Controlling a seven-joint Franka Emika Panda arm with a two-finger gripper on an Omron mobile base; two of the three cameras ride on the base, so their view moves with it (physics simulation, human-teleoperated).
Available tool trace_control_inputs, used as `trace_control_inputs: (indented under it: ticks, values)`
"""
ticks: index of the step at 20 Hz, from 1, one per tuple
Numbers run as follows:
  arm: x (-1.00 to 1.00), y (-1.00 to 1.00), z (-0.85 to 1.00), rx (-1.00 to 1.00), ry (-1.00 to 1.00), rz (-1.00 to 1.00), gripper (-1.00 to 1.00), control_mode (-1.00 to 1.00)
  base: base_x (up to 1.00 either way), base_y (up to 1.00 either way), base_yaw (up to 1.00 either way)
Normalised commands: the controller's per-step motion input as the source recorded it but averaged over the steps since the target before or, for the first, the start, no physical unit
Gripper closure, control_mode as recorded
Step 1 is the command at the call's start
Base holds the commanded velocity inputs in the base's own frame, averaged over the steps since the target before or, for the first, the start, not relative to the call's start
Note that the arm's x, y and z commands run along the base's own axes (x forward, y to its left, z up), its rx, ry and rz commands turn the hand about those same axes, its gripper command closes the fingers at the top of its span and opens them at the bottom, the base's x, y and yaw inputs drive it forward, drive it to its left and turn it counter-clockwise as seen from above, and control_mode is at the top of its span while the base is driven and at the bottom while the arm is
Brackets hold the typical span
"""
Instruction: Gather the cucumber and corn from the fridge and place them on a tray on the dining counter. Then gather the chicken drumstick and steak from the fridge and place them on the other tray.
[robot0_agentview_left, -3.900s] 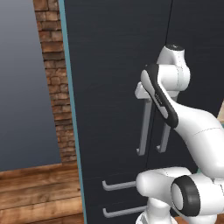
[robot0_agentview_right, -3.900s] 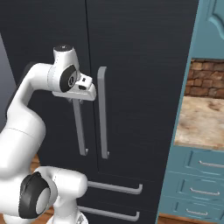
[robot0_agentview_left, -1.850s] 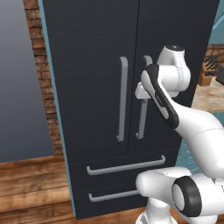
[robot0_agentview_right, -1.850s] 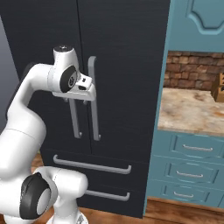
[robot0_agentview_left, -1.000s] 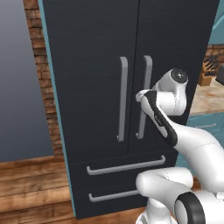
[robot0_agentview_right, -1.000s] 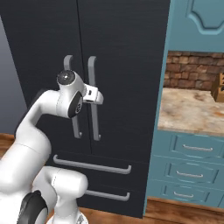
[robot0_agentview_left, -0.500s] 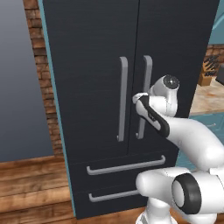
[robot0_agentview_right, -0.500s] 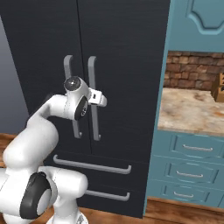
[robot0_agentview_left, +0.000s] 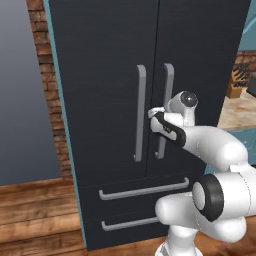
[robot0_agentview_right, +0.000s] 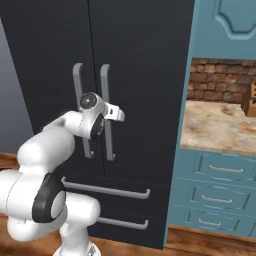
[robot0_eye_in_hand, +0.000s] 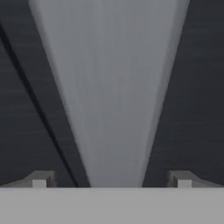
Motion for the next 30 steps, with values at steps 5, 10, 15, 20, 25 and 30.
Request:
trace_control_inputs:
  ticks: [5, 10, 15, 20, 25, 30]
  values:
    - [0.46, 0.00, -0.02, 0.00, 0.00, 0.00, -1.00, -1.00, 0.00, 0.00, 0.00]
    - [0.51, -0.01, -0.14, 0.00, 0.00, 0.00, 1.00, -1.00, 0.00, 0.00, 0.00]
    - [-0.18, -0.21, -0.13, 0.00, 0.08, 0.00, 1.00, -1.00, 0.00, 0.00, 0.00]
    - [-0.66, -0.64, -0.17, 0.00, 0.02, 0.01, 1.00, -1.00, 0.00, 0.00, 0.00]
    - [-0.85, -0.76, -0.02, 0.01, 0.00, 0.03, 1.00, -1.00, 0.00, 0.00, 0.00]
    - [-0.99, -0.80, -0.02, 0.00, 0.00, 0.02, 1.00, -1.00, 0.00, 0.00, 0.00]
